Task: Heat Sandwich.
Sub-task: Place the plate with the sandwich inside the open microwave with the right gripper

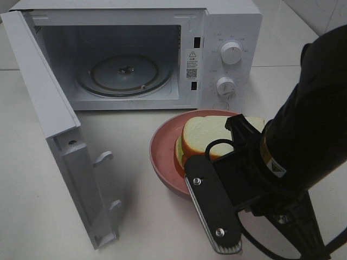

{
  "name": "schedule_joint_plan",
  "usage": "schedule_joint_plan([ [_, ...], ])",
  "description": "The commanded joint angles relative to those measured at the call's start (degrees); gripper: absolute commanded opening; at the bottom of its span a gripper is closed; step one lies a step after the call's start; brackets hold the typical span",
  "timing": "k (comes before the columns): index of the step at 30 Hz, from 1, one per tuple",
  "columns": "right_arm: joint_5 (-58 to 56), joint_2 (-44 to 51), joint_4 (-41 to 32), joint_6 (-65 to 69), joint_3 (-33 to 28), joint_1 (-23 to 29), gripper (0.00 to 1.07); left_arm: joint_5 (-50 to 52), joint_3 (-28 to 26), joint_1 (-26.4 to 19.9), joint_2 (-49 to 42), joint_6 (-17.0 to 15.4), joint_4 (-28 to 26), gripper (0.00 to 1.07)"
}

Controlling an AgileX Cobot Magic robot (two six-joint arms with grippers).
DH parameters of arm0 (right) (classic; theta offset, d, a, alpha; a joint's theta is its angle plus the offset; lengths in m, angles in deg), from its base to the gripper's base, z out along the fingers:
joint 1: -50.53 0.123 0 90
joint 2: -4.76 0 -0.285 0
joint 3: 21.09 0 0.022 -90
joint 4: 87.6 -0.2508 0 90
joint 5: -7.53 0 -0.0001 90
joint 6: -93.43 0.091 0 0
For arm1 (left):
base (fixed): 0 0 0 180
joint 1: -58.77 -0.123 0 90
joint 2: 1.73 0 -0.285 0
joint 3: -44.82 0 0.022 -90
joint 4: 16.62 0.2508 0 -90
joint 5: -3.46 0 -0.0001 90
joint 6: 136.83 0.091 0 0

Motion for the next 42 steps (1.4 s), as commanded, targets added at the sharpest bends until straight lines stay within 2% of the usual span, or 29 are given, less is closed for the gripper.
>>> schedule_joint_plan([
  [1,1.32,0.57,1.2,-5.33,-0.17,-2.18,0.05,0.74,0.11,-0.11,-1.26,-0.06,-0.34,0.98],
  [9,4.13,0.57,0.74,-15.81,-0.17,-7.51,0.05,0.74,0.11,-0.11,-1.26,-0.06,-0.34,0.98],
  [11,4.64,0.57,-2.06,-21.08,-0.17,-9.22,0.0,0.74,0.11,-0.11,-1.26,-0.06,-0.34,0.98],
  [15,7.05,0.57,-5.96,-27.04,-0.17,-11.17,0.0,0.74,0.11,-0.11,-1.26,-0.06,-0.34,0.98],
  [24,10.03,0.57,-7.68,-37.07,-0.17,-15.41,0.0,0.74,0.11,-0.11,-1.26,-0.06,-0.34,0.98],
  [31,11.75,0.52,-10.6,-39.19,-0.17,-15.58,0.0,0.74,0.11,-0.11,-1.26,-0.06,-0.34,0.98],
  [42,12.89,-1.26,-10.6,-39.25,0.97,-15.18,0.0,0.74,0.11,-0.11,-1.26,-0.06,-0.34,0.98],
])
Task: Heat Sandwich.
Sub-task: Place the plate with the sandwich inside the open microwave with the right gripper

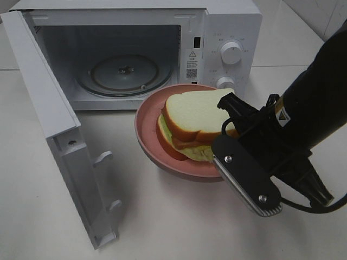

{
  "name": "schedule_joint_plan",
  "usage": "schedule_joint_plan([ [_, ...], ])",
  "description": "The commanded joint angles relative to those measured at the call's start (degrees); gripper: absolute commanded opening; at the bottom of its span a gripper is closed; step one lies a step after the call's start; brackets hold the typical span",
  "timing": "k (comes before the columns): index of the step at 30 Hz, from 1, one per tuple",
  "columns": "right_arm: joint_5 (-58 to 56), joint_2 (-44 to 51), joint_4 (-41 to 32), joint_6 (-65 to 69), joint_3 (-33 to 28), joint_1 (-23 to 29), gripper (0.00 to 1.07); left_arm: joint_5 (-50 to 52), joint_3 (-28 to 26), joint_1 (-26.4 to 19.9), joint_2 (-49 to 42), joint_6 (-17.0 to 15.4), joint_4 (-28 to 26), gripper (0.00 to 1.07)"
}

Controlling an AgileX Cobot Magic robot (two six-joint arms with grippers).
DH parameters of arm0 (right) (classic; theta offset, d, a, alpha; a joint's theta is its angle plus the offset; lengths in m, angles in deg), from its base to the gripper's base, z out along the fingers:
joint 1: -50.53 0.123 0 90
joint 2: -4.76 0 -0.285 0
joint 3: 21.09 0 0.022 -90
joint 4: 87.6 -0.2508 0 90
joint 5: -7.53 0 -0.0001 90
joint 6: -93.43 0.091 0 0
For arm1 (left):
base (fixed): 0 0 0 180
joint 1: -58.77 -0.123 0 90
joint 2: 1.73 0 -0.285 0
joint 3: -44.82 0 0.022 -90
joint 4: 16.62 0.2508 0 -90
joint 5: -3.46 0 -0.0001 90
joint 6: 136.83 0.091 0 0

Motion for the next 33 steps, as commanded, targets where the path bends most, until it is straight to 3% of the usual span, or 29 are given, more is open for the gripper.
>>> schedule_joint_plan([
  [1,1.49,-0.63,0.0,-0.46,1.2,0.17,0.0,0.74,0.11,-0.11,-1.26,-0.06,-0.34,0.98],
  [33,2.58,-14.95,-1.6,-0.63,17.59,1.49,0.0,0.74,0.11,-0.11,-1.26,-0.06,-0.34,0.98],
])
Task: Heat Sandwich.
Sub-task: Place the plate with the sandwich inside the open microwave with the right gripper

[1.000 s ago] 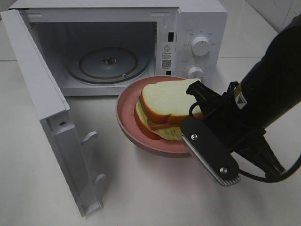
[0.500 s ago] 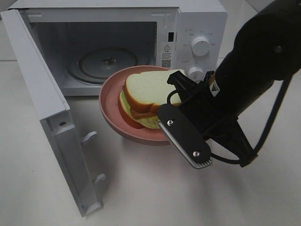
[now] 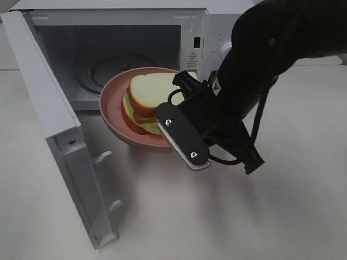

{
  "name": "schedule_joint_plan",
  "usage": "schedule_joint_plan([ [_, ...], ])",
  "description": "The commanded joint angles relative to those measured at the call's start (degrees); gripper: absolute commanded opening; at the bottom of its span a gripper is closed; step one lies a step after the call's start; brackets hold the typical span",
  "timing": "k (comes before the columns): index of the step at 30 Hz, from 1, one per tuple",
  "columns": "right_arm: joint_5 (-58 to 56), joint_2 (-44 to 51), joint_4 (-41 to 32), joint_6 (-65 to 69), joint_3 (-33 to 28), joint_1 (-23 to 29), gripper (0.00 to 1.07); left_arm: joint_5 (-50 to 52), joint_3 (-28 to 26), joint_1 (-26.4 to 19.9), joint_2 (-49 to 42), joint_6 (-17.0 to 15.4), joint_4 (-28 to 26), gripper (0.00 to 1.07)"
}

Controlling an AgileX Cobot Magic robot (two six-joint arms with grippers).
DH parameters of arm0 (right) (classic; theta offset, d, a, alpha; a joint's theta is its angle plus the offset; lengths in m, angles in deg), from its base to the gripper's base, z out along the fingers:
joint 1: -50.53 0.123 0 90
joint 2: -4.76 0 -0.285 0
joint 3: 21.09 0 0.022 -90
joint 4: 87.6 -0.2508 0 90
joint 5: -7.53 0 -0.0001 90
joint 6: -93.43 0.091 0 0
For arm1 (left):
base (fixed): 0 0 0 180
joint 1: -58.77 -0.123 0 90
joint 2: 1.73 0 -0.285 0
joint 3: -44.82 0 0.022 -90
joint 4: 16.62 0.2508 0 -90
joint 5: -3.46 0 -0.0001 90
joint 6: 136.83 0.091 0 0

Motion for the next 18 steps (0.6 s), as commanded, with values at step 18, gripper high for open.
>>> schedule_joint_plan([
  [18,-6.07,-11.46,-0.06,0.11,16.39,0.17,0.0,0.74,0.11,-0.11,-1.26,-0.06,-0.34,0.98],
])
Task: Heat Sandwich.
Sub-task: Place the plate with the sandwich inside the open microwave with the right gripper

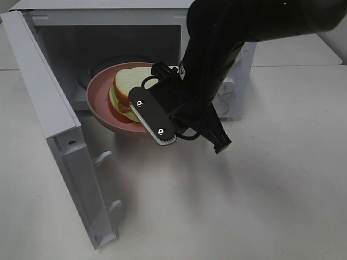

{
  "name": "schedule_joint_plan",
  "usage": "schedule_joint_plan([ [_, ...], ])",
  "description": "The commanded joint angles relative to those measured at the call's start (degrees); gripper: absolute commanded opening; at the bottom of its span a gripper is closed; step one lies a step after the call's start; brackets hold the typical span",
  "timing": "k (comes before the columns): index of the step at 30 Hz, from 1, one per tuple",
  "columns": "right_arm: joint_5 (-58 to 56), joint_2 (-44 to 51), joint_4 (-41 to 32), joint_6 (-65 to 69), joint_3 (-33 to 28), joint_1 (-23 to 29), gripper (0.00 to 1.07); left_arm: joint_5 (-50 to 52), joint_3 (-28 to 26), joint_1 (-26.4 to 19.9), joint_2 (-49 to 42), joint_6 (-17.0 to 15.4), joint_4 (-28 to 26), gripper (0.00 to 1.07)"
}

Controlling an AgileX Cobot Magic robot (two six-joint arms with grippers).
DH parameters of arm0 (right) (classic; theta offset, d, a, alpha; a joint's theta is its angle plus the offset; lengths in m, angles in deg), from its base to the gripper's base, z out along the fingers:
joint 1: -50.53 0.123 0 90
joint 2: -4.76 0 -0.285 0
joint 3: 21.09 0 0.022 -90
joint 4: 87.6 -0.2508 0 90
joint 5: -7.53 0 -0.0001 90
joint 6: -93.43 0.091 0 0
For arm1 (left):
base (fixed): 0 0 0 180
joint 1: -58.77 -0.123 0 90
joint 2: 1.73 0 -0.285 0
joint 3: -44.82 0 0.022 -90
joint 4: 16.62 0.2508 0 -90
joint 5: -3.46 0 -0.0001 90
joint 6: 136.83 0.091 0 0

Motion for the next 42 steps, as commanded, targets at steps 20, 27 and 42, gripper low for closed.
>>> schedule_joint_plan([
  [20,-9.97,-12.66,0.52,3.78,21.2,0.17,0.0,0.74,0.11,-0.11,-1.26,-0.06,-0.34,0.98],
  [27,-12.72,-15.81,0.63,4.58,26.99,0.17,0.0,0.74,0.11,-0.11,-1.26,-0.06,-0.34,0.98],
  [42,-14.55,-22.63,0.74,7.51,37.82,-0.52,0.0,0.74,0.11,-0.11,-1.26,-0.06,-0.34,0.98],
])
